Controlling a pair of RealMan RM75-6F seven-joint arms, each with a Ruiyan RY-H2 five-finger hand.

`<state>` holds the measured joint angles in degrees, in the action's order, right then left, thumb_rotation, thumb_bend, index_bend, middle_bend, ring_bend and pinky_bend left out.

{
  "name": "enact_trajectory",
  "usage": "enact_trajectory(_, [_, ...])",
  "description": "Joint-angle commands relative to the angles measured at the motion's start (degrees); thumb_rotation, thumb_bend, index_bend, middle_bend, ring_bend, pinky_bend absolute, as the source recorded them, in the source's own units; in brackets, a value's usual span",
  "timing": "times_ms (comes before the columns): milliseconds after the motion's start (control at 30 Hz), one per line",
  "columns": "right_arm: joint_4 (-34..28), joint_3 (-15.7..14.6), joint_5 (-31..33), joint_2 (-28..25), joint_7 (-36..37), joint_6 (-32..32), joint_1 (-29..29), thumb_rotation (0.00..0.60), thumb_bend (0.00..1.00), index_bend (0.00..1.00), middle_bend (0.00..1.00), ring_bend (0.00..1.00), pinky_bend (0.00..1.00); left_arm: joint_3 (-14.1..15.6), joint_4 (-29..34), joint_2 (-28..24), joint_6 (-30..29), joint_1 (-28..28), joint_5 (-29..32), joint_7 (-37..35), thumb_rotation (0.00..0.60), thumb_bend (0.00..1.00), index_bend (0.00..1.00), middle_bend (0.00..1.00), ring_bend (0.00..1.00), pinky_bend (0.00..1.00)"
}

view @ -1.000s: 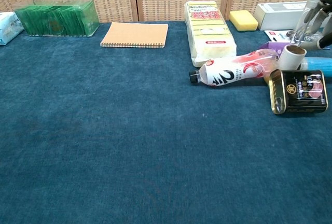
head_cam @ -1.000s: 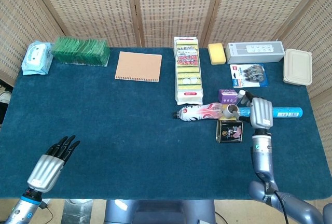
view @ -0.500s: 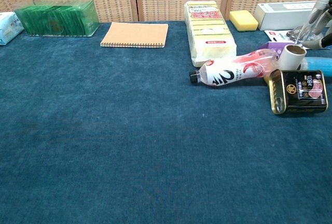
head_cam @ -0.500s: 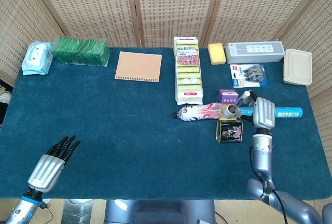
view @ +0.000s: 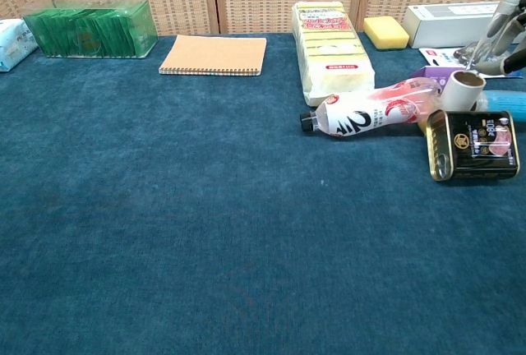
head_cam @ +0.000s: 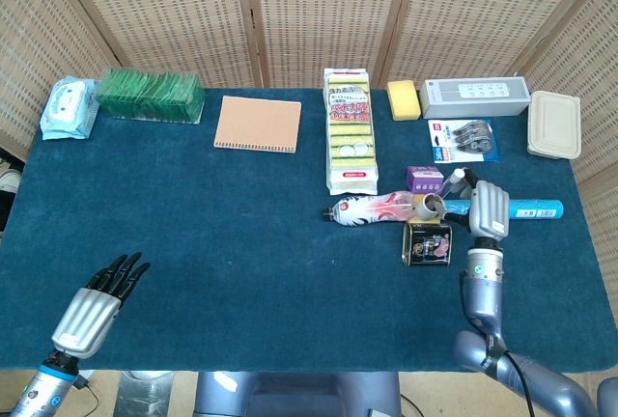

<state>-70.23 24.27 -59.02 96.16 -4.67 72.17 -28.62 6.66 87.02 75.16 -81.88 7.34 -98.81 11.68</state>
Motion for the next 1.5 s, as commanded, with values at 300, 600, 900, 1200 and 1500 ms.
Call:
enact_trajectory(300, [0.6,0.3,0.4,0.9,-0.2,0.4,-0.4,0.600,0.25,0.46,0.57,0.61,0.51,0.1,0.1,-0.1,0.0,0.0,-0.1,-0.1,0.600,0.21,0.03,0.02,0.01,0.21])
enact_trajectory(600, [0.6,0.5,0.7,1.6,-0.6,0.9,-0.5,0.600,0.26,0.48,0.60,0.64,0.52,0.2,0.1,-0.1,0.0,0.0,-0.1,-0.1,0.600,0.20,0.03,0.02,0.01,0.21])
enact_trajectory(900, [0.7,0.5,1.0,2.2,-0.8,0.9,-0.7,0.600,0.27,0.49,0.61,0.65,0.53,0.2,0.2,-0.2,0.2,0.0,-0.1,0.0,0.600,0.21,0.03,0.02,0.01,0.21])
enact_trajectory(1200, [1.1,0.0,0.7,2.7,-1.5,1.6,-0.6,0.600,0.29,0.55,0.68,0.73,0.58,0.3,0.3,-0.3,0.2,0.0,-0.1,0.0,0.600,0.21,0.03,0.02,0.01,0.21])
enact_trajectory(1500, [1.5,0.5,0.8,2.7,-1.8,1.7,-0.8,0.600,0.31,0.62,0.75,0.81,0.67,0.3,0.4,-0.3,0.3,0.0,-0.1,0.0,0.600,0.20,0.03,0.02,0.01,0.21])
